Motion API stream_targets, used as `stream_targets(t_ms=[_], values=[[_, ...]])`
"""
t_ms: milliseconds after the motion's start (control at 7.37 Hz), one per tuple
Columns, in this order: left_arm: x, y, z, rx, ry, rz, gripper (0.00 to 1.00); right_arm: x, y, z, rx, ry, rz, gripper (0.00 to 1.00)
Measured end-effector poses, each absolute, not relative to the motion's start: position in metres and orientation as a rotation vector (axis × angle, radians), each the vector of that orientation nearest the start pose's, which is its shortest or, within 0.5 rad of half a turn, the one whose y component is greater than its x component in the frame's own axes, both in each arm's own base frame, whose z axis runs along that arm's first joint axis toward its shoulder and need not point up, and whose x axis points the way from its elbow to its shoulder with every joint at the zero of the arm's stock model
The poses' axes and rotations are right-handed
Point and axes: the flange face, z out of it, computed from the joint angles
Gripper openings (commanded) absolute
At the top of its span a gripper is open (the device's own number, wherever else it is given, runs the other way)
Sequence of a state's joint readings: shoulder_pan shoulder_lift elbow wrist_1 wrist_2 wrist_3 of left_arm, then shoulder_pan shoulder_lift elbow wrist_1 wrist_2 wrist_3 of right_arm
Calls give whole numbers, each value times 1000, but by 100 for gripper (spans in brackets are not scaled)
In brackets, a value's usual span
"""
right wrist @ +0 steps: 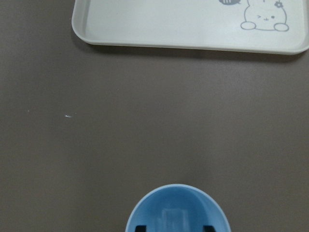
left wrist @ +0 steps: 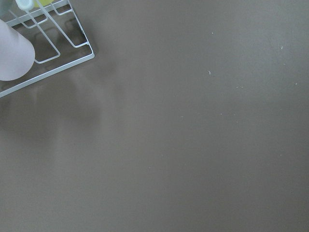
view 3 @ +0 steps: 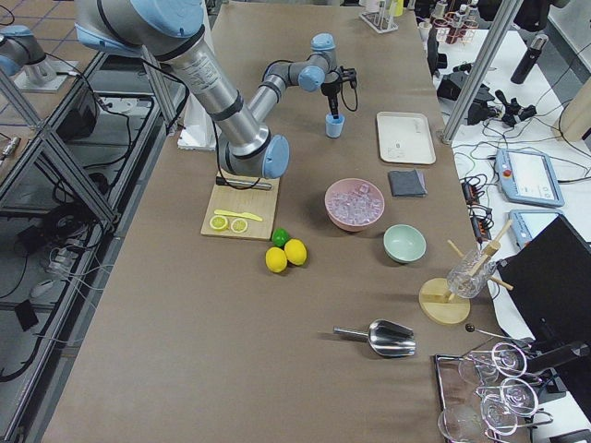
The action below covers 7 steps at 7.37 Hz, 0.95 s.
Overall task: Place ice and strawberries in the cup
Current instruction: 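Open the right gripper to drop the ice cube into the cup, then move the right gripper back over the pink ice bowl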
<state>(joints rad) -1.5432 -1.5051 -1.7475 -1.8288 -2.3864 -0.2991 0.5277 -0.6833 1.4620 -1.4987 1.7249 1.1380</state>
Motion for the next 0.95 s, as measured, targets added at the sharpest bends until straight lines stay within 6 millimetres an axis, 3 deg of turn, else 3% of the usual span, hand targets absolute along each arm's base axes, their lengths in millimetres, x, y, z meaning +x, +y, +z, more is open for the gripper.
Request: stream_targets(t_ms=[271,407,543,678,950], values=[[-48,-479,571,212,852,-104,98,-566,-501,145,286,-817,-9,93],[-48,-479,572,211,852,-104,98,-540,-526,148,278,-824,-32,93],[-47,-479,572,211,852,-104,98,-503,-557,160,265,-831,-63,92],[-47,-478,571,211,852,-103,98,-453,-593,186,262,-826,-114,91],[-47,-478,570,213,853,-102,98,-348,-647,265,280,-785,-235,91]])
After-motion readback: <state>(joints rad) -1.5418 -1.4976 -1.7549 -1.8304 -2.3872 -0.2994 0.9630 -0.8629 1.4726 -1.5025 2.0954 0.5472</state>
